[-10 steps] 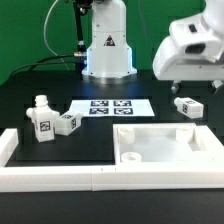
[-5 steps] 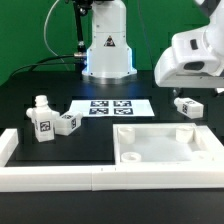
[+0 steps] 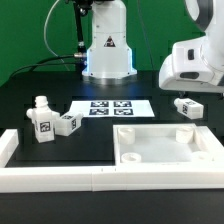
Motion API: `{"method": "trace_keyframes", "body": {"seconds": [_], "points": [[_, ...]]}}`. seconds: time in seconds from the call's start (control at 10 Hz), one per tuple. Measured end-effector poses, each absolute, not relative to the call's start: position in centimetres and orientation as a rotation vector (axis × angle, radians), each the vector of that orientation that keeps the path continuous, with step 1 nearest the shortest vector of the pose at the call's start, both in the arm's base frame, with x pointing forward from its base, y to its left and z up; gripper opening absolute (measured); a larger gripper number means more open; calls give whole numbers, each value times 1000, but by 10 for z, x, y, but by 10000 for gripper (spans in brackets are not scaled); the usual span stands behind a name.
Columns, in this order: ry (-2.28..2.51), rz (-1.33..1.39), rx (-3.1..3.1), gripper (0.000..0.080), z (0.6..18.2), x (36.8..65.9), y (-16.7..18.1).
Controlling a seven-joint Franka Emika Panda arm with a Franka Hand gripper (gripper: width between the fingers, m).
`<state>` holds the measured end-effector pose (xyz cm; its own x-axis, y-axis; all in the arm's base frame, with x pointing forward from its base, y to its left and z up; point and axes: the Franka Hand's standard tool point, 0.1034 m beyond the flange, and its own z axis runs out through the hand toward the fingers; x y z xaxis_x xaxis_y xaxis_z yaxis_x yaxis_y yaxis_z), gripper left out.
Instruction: Assemble one leg
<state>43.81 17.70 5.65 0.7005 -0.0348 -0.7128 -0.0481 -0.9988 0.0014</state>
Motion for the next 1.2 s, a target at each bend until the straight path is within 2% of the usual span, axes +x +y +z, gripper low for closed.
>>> {"method": "trace_keyframes", "body": {"seconds": [0.3,0.6,0.8,1.2], "points": [[-167,1281,-2853,649,47,429,189],[-126,1343,-2850,649,41,428,183],[-37,1483,-2860,649,28,400,178],[-19,1484,-2866,649,21,397,177]]}}
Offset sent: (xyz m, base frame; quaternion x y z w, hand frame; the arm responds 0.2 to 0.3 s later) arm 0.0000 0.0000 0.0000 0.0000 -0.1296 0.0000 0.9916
